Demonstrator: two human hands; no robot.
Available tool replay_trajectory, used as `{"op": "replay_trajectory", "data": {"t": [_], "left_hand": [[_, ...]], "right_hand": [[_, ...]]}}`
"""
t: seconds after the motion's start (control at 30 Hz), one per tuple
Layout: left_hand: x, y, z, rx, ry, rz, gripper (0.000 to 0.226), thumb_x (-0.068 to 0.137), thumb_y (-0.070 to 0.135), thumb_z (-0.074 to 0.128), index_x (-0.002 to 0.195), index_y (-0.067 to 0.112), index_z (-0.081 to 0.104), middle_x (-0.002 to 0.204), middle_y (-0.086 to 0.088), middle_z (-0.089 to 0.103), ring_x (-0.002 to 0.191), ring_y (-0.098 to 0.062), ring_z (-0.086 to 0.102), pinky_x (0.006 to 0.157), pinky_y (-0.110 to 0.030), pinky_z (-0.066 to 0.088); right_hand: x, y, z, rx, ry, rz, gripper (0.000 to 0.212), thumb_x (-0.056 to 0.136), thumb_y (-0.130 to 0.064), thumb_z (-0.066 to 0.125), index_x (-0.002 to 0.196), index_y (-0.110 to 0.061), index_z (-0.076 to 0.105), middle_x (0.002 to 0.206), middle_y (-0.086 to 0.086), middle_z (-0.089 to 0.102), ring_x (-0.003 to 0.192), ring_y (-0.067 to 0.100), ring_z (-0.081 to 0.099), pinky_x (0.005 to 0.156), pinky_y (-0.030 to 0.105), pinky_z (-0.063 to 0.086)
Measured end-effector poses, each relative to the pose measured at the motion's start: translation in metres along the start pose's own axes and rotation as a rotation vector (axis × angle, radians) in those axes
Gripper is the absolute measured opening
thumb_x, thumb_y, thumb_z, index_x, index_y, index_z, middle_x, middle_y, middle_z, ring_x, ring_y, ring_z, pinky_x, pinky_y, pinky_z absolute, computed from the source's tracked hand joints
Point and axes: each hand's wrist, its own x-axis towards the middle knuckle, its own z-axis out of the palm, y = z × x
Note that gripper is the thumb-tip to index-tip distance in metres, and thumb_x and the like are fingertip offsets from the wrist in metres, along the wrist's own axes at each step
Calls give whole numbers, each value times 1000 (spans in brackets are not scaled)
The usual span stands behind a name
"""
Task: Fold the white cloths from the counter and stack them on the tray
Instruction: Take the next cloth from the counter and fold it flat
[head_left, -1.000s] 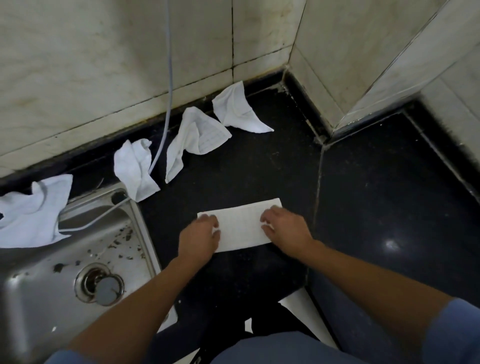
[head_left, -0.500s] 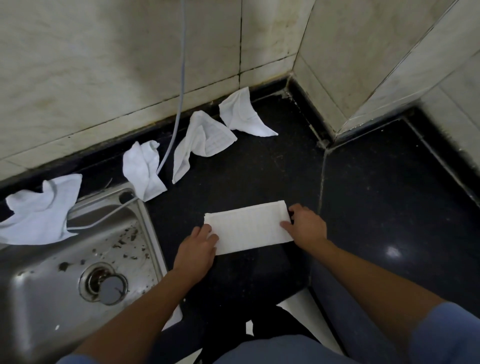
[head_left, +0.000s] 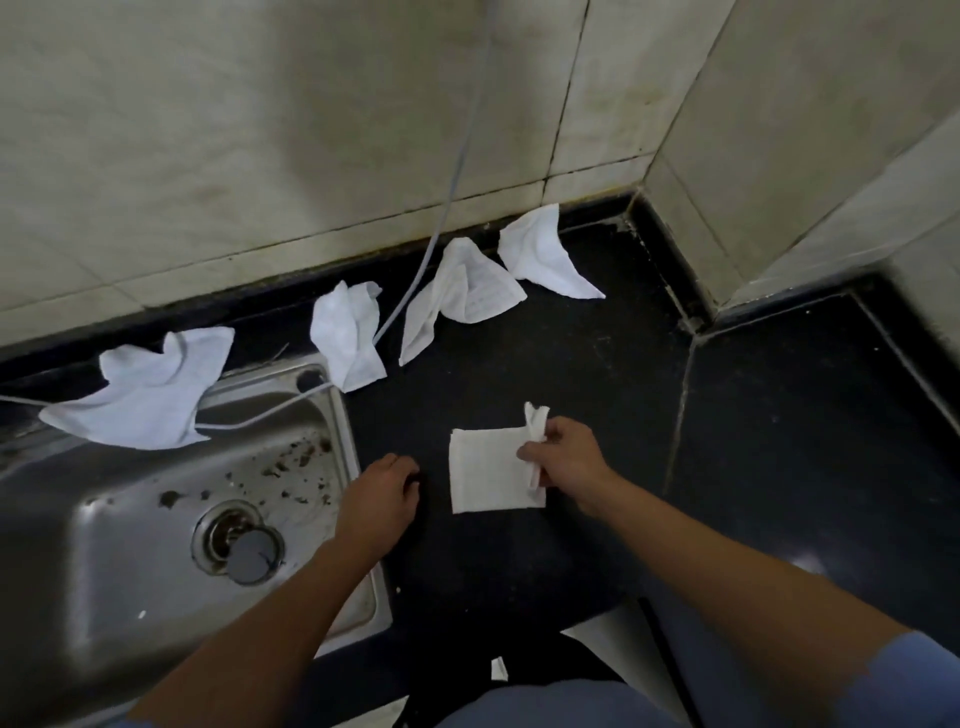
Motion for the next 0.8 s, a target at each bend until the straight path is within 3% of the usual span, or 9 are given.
{"op": "replay_trajectory", "data": {"t": [0.13, 0.3, 0.4, 0.47, 0.57, 0.63, 0.7, 0.77, 0.8], "left_hand": [[-11, -13, -9, -33, 30, -70, 16, 87, 16, 60, 102, 13, 65, 95, -4, 65, 80, -21, 62, 66, -31, 48], [-22, -21, -10, -32, 27, -84, 15, 87, 14, 58, 100, 12, 65, 94, -6, 65, 78, -24, 62, 64, -32, 47], [-19, -17, -7, -20, 34, -41, 14, 87, 15, 59, 99, 13, 65, 94, -5, 62, 81, -24, 61, 64, -33, 48], [-13, -8, -3, 6, 38, 38, 13, 85, 15, 61, 97, 13, 66, 95, -5, 60, 84, -22, 60, 63, -36, 51], [-3, 11, 8, 98, 3, 240, 19, 76, 17, 71, 95, 12, 68, 101, -6, 60, 86, -23, 60, 60, -35, 54], [3, 22, 18, 188, -61, 342, 36, 75, 21, 72, 109, 12, 65, 121, -12, 58, 102, -29, 59, 72, -39, 55], [9, 27, 25, 279, -157, 353, 51, 87, 27, 61, 134, 13, 49, 148, -13, 37, 130, -32, 40, 98, -46, 43], [14, 22, 28, 355, -224, 303, 55, 95, 32, 49, 145, 14, 33, 158, -7, 18, 142, -28, 22, 110, -45, 28], [15, 19, 30, 366, -211, 310, 56, 95, 33, 49, 145, 15, 34, 158, -5, 19, 142, -28, 22, 110, -45, 29]], "right_hand": [[12, 2, 51, -294, -3, -60, 22, 76, -15, 75, 88, -19, 56, 96, 7, 67, 87, 23, 67, 79, 44, 58], [17, 14, 82, -541, -41, -96, 35, 78, -24, 74, 108, -15, 59, 110, 3, 63, 103, 22, 60, 83, 29, 47], [16, 15, 78, -542, -73, -105, 42, 79, -30, 74, 115, -16, 58, 107, 0, 63, 99, 20, 62, 86, 31, 50], [12, 18, 62, -639, -61, -226, 37, 86, -28, 67, 119, -16, 58, 102, 3, 67, 96, 19, 63, 86, 32, 51], [3, 34, 32, -1003, 16, -599, 36, 93, -23, 54, 128, -16, 55, 124, 4, 57, 115, 22, 53, 90, 34, 47], [1, 50, 18, -1209, 6, -718, 47, 89, -26, 60, 134, -15, 52, 140, 8, 49, 128, 26, 47, 92, 40, 48], [3, 63, 10, -1371, -17, -699, 56, 83, -36, 64, 133, -14, 54, 145, 11, 47, 131, 26, 48, 87, 43, 52], [5, 71, 4, -1431, -26, -643, 57, 87, -44, 48, 135, -12, 53, 148, 11, 43, 134, 24, 45, 86, 43, 53], [6, 73, 4, -1448, -26, -627, 59, 90, -45, 40, 138, -12, 49, 151, 10, 38, 138, 23, 40, 90, 45, 51]]}}
